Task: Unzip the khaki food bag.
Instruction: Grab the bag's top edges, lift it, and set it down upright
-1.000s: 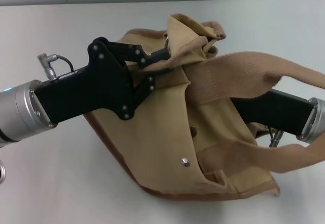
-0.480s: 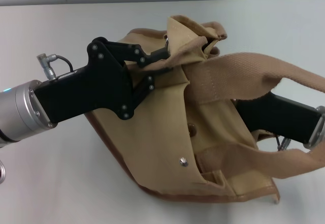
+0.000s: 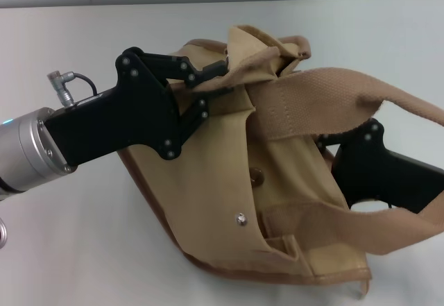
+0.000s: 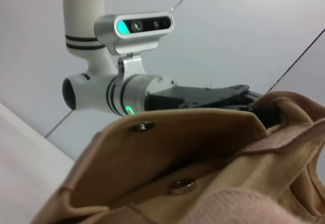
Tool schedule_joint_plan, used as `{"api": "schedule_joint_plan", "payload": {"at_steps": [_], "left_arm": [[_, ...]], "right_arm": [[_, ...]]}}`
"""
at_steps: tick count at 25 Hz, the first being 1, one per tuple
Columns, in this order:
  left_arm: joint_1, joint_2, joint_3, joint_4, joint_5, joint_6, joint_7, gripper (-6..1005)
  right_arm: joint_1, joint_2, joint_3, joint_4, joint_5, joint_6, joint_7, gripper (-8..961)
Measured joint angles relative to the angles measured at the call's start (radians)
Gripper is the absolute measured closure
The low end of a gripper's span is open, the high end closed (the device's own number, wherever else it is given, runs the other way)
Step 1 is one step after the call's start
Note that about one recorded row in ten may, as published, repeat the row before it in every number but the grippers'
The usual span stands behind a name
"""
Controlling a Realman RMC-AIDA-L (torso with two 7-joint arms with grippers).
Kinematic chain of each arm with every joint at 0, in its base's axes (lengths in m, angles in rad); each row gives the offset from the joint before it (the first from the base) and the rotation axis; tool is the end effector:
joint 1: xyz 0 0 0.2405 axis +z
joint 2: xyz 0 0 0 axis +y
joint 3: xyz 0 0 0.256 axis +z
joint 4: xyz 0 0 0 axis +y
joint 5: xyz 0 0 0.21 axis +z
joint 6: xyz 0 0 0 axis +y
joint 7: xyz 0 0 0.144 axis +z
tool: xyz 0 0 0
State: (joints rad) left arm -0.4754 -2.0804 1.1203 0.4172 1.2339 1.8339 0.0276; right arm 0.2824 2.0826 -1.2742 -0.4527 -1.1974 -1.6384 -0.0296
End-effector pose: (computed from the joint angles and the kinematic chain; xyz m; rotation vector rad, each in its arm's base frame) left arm -0.2043 0.2828 -0.0128 -2.0429 0.9576 -1.0795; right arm 0.2575 0.2496 -0.0391 -2.2178 -0.7421 0.8250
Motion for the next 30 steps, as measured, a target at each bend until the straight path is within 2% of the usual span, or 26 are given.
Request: {"api": "schedule_joint_plan", "payload": {"at_steps": [10, 20, 25, 30], "left_arm": [[0.0, 0.0, 0.005, 0.0, -0.028, -0.002, 0.0, 922], [-0.001, 0.0, 0.0, 0.0, -0.032, -0.003, 0.0, 921], [-0.002, 0.0, 0.006, 0.0, -0.049, -0.013, 0.0, 921], [-0.003, 0.0, 0.006, 0.0, -0.05, -0.016, 0.0, 921]], "right_arm": [[-0.048, -0.005, 0.015, -0.007, -0.051, -0.033, 0.011, 950], [-0.119, -0.035, 0.034, -0.009, -0.065, -0.088, 0.038, 949], [-0.168, -0.042, 0.068, -0.008, -0.07, -0.109, 0.038, 950], [-0.199, -0.038, 0.157, 0.003, -0.137, -0.128, 0.039, 950]]}}
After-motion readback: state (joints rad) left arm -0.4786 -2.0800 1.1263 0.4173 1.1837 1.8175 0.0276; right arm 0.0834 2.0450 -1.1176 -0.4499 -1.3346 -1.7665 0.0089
